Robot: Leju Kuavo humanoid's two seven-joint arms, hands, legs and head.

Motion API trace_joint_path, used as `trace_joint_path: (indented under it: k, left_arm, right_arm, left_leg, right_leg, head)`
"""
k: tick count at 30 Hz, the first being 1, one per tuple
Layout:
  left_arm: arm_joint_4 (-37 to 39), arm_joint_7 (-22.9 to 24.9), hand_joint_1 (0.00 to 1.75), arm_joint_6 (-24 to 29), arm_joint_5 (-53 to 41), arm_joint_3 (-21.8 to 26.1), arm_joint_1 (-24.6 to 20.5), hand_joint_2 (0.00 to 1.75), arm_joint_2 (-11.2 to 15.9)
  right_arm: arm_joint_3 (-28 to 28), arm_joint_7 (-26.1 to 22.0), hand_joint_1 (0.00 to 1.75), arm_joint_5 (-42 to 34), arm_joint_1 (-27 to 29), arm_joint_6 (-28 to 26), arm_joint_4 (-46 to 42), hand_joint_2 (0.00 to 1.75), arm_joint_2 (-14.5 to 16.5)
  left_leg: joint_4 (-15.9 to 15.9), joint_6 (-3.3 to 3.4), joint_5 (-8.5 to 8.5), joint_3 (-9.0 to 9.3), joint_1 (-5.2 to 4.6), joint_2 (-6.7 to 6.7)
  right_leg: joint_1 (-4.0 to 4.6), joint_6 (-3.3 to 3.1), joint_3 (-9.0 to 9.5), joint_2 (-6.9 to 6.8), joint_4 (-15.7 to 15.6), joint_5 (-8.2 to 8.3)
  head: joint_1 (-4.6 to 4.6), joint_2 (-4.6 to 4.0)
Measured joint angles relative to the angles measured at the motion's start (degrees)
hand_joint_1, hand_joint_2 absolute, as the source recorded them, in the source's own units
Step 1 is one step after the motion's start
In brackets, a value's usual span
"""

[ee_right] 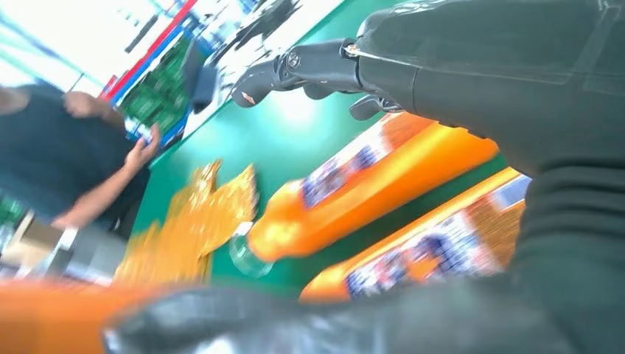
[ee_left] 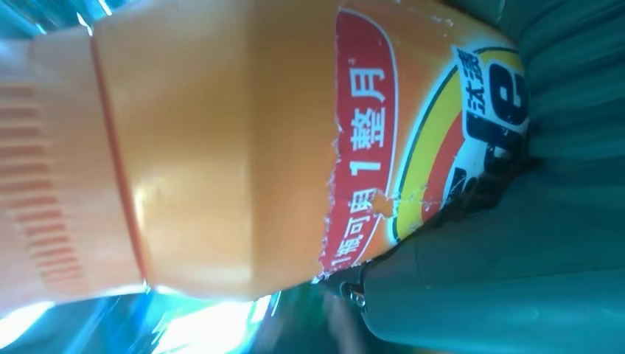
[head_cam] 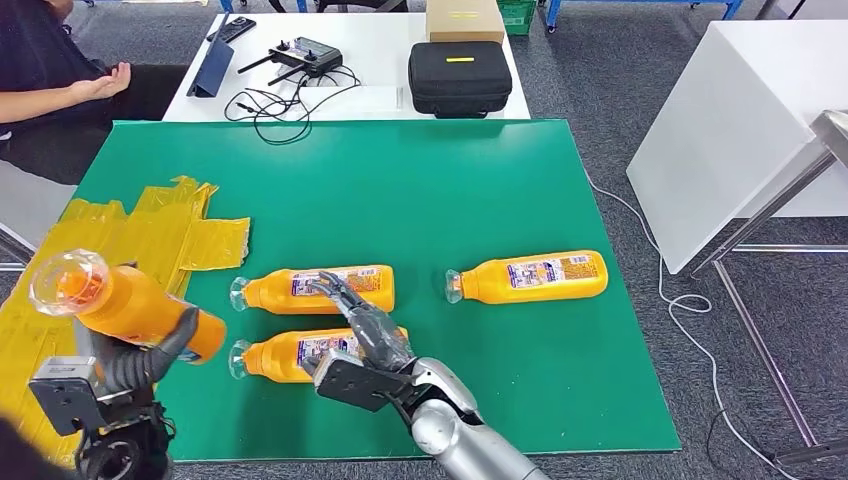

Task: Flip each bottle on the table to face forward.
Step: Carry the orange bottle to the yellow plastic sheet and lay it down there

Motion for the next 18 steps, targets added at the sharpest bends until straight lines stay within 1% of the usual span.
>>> trace_joint_path:
  k: [2,3,5,8,10,11,12,14,16,18]
  left_arm:
    - [2.0,-0.4,1.75,5.3,-4.6,1.8,-2.6,1.75,1.7]
    - [3.2,-0.7,1.75,7.0,-6.0,2.5,-3.8,1.75,2.4]
    - [5.2,-1.2,1.75,8.2,-6.9,3.5,-5.4,1.75,3.4]
    - [7.1,-1.5,1.75,9.1,-7.5,4.1,-6.5,1.75,3.9]
    - [8.3,-1.2,1.75,12.2,-10.3,4.4,-7.3,1.75,4.1]
    - [9.4,-1.0,1.75,14.7,-13.8,4.7,-7.9,1.75,4.2]
    - [10.8,-0.8,1.75,17.1,-19.4,5.5,-8.9,1.75,4.4]
    - [14.2,-0.7,1.75,19.9,-35.7,9.3,-11.2,1.75,4.3]
    - [17.2,0.1,1.75,20.5,-52.5,15.0,-13.5,1.75,3.8]
    - [19.7,2.3,1.75,20.6,-63.8,19.5,-15.0,1.75,3.1]
  right_arm:
    - [-1.5,-0.1,0.0,0.3,1.3,0.1,-1.7,0.0,-0.8]
    - [-2.1,-0.2,0.0,0.4,1.8,0.1,-2.3,0.0,-1.1]
    - [-2.8,-0.2,0.0,0.5,2.5,0.0,-3.2,0.0,-1.6]
    - [-3.5,-0.2,0.0,0.6,3.0,0.0,-4.0,0.0,-2.0]
    - [-3.8,-0.2,0.0,0.6,3.3,0.1,-4.3,0.0,-2.1]
    - [-4.0,-0.2,0.0,0.6,3.4,0.2,-4.5,0.0,-2.1]
    - [-4.2,-0.3,0.0,0.7,3.5,0.3,-4.5,0.0,-2.1]
    - [-4.3,-0.3,0.0,0.8,3.8,0.5,-4.7,0.0,-2.1]
    - [-4.4,-0.5,0.0,0.9,4.0,0.5,-4.7,0.0,-2.1]
    - [-4.5,-0.7,0.0,0.9,4.2,0.6,-4.7,0.0,-2.1]
  left_leg:
    - [0.0,-0.01,0.01,0.0,0.01,-0.01]
    - [0.0,-0.01,0.01,0.01,0.01,-0.01]
    - [0.0,-0.02,0.01,0.01,0.01,-0.01]
    - [0.0,-0.02,0.02,0.01,0.01,0.0]
    - [0.0,-0.02,0.02,0.0,0.01,0.0]
    - [0.0,-0.02,0.02,-0.01,0.0,-0.02]
    - [0.0,-0.02,0.02,-0.03,0.0,-0.02]
    - [0.0,-0.02,0.02,-0.04,0.0,-0.03]
    - [0.0,-0.02,0.02,-0.02,0.0,0.04]
    - [0.0,-0.02,0.01,0.02,0.01,0.13]
  right_leg:
    - [0.0,0.0,0.01,0.0,0.0,0.0]
    - [-0.01,0.0,0.01,0.0,0.0,0.0]
    - [-0.01,0.0,0.01,0.01,0.0,0.01]
    - [0.0,0.0,0.0,0.01,0.0,0.01]
    - [0.0,0.0,-0.01,0.01,0.0,0.0]
    - [0.0,0.0,-0.01,0.0,0.0,0.0]
    - [0.0,0.0,-0.01,0.0,0.0,0.0]
    - [-0.01,0.0,-0.01,0.0,0.0,0.0]
    - [-0.01,0.0,-0.01,0.04,0.0,0.01]
    - [-0.01,-0.01,-0.02,0.11,0.0,0.01]
  head:
    - [-0.01,0.0]
    - [-0.02,0.0]
    - [-0.02,0.0]
    - [-0.01,0.0]
    - [0.0,0.0]
    - [0.0,0.0]
    - [0.01,0.0]
    - [0.0,0.0]
    - [-0.01,0.0]
    - [-0.01,0.0]
